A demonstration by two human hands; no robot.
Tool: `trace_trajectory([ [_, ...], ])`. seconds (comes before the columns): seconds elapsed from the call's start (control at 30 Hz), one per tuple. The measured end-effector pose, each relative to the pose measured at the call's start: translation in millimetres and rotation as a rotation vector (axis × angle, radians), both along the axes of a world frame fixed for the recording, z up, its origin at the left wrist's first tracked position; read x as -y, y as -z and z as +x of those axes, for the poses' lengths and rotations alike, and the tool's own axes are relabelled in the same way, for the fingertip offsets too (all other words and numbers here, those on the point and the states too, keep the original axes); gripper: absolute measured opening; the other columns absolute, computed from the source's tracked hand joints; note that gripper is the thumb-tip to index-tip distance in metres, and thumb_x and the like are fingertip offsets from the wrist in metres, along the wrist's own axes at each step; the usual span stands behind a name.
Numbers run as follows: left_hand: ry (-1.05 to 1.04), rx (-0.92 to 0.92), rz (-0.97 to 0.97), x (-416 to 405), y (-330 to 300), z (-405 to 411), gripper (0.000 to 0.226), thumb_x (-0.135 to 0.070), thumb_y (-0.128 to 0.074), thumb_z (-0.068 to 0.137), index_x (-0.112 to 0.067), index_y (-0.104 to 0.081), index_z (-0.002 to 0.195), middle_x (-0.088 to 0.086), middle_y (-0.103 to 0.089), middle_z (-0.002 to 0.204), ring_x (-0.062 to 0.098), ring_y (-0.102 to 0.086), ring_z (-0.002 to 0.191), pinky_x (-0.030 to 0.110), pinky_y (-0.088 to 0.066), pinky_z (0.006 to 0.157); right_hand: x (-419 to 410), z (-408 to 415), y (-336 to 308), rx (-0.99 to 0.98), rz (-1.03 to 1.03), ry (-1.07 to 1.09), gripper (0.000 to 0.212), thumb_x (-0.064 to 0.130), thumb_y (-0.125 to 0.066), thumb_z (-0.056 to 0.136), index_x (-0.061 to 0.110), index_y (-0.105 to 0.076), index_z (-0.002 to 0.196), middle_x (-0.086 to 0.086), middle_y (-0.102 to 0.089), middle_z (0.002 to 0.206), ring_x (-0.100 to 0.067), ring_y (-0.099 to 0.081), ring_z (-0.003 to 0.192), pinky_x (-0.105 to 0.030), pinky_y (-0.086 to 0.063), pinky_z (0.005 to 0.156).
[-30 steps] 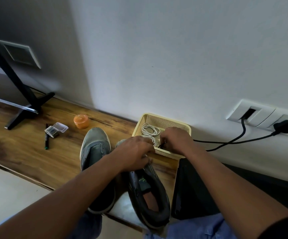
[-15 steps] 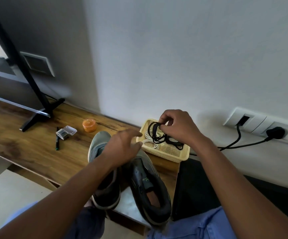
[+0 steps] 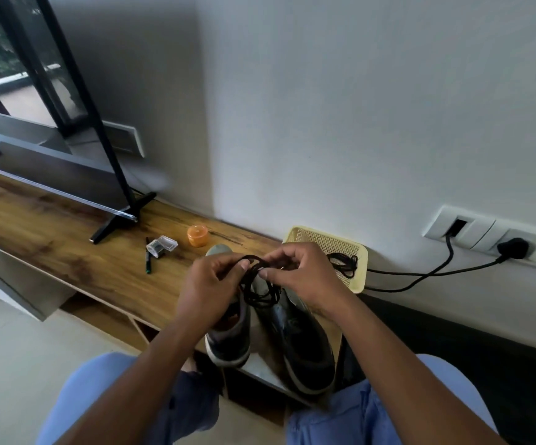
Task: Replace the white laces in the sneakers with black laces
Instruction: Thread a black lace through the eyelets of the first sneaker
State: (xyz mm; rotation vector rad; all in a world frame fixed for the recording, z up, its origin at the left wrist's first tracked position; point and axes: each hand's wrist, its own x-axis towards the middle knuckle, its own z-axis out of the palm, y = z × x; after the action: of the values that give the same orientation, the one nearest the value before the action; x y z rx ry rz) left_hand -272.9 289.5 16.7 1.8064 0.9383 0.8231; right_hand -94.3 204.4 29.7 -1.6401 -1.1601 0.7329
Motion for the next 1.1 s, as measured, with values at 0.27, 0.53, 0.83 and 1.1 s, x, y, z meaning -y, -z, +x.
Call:
trace_trajectory([
  [0.27,-0.040,-0.041,0.125,-7.3,-9.0,0.1,0.013,-0.032,-0.069,0.099,-0.032,-0.081,0.104,-0.022,-0.077,0.089,-0.005,-0.070,0.085,0.020,-0.051,0.073,4.6,1.2,-4.3,0.040,-0.065,-0.058,0.017,0.037,-0.080,0.091,0.021,-0.082,0.089,0.003,-0.077,0.081,-0.019,-0.070,0.077,-0.037,-0.055,0.076],
  [0.53,-0.077,-0.170,0.096,-22.1,-1.1,6.7,0.016,-0.034,-0.066,0.100,-0.037,-0.080,0.095,-0.015,-0.064,0.061,0.003,-0.055,0.055,0.024,-0.038,0.053,3.6,19.3,-13.4,-0.258,-0.011,-0.012,0.015,0.016,-0.070,0.099,0.003,-0.077,0.099,-0.010,-0.071,0.072,-0.020,-0.062,0.063,-0.032,-0.055,0.064],
  [0.83,0.185,-0.243,0.064,-27.5,6.0,13.2,0.052,-0.032,-0.075,0.089,-0.033,-0.063,0.139,-0.014,-0.073,0.119,0.001,-0.068,0.113,0.030,-0.053,0.102,-7.8,26.4,-1.2,-0.214,-0.175,-0.117,0.012,0.006,-0.057,0.106,0.006,-0.066,0.113,-0.013,-0.079,0.089,-0.020,-0.074,0.073,-0.029,-0.059,0.061],
  [1.1,0.119,-0.096,0.053,-14.8,17.7,44.0,0.021,-0.018,-0.083,0.088,-0.035,-0.081,0.099,-0.022,-0.078,0.086,-0.006,-0.073,0.081,0.012,-0.052,0.073,-18.2,29.9,7.5,-0.205,-0.170,-0.058,0.010,0.011,-0.067,0.101,0.010,-0.059,0.096,-0.016,-0.078,0.083,-0.027,-0.076,0.074,-0.025,-0.050,0.051],
])
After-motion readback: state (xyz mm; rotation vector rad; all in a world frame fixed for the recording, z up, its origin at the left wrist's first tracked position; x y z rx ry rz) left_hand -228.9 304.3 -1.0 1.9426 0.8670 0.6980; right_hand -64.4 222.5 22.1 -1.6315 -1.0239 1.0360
